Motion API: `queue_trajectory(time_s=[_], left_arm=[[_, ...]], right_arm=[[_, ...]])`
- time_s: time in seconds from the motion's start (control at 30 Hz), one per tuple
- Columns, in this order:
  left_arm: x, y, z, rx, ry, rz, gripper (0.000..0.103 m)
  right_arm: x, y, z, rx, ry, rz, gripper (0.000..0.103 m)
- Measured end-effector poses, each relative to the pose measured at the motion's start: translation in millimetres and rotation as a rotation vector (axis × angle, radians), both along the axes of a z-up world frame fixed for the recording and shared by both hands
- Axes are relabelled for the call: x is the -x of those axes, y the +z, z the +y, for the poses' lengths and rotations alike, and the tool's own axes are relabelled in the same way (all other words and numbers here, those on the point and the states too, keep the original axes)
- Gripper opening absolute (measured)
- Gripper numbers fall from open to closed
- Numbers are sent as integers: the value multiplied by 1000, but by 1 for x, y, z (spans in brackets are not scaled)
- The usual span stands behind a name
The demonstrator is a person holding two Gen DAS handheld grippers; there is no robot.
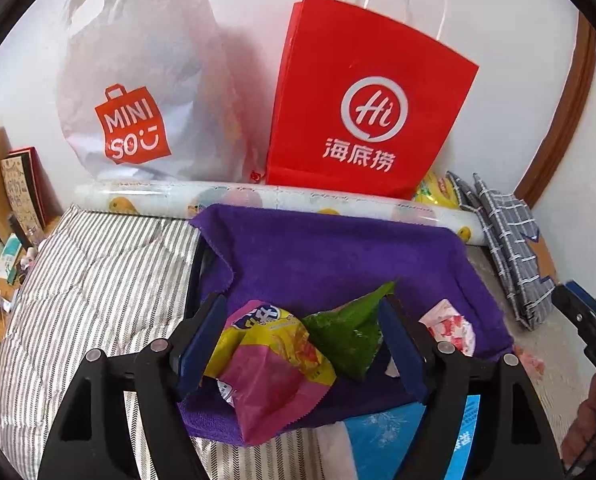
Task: Organize snacks
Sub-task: 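Grasp the pink translucent candy packet on the mattress with the right tool, then grasp the long red-white stick snack packet with the left tool while the right tool holds the pink packet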
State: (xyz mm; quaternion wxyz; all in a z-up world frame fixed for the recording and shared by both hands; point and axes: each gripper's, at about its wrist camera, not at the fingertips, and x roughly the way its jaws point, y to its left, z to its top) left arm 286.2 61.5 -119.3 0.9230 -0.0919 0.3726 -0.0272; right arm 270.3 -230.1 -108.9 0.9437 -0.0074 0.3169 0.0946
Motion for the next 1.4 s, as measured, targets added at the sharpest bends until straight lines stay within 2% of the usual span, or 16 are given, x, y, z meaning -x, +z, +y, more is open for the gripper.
queue_trajectory(time_s=[0.1, 0.17, 0.23, 0.47, 0.73, 0.83, 0.9, 0.97, 1.0, 1.23, 1.4], left_arm=[[3, 3, -3, -9, -6, -15, 77], [4, 3, -5, -9, -14, -18, 77], [4, 3, -6, -9, -20, -15, 77], [2, 1, -4, -7, -14, -10, 77], [-1, -4, -5, -15, -13, 6, 77], [-1, -5, -5, -18, -13, 9, 77], [-2, -6, -5, -17, -14, 13, 77], [-2, -6, -6, -12, -17, 14, 77], [-2, -6, -6, -10, -19, 13, 77], [1, -3, -6, -15, -24, -2, 77], [7, 6, -4, 28, -40, -19, 77]], right_arm=[[7, -4, -27, 20, -48, 31, 54], [10, -11, -43, 22, -86, 47, 65], [13, -23, -59, 15, -110, 75, 68], [7, -66, -77, 17, -136, 174, 68], [-19, -102, -80, 37, -155, 266, 68], [-19, -110, -81, 8, -129, 299, 68], [-17, -110, -80, 5, -121, 301, 63], [-13, -108, -79, -10, -99, 293, 36], [-11, -107, -78, -28, -77, 300, 31], [11, -91, -71, -29, -61, 225, 30], [39, -66, -68, -9, -65, 170, 30]])
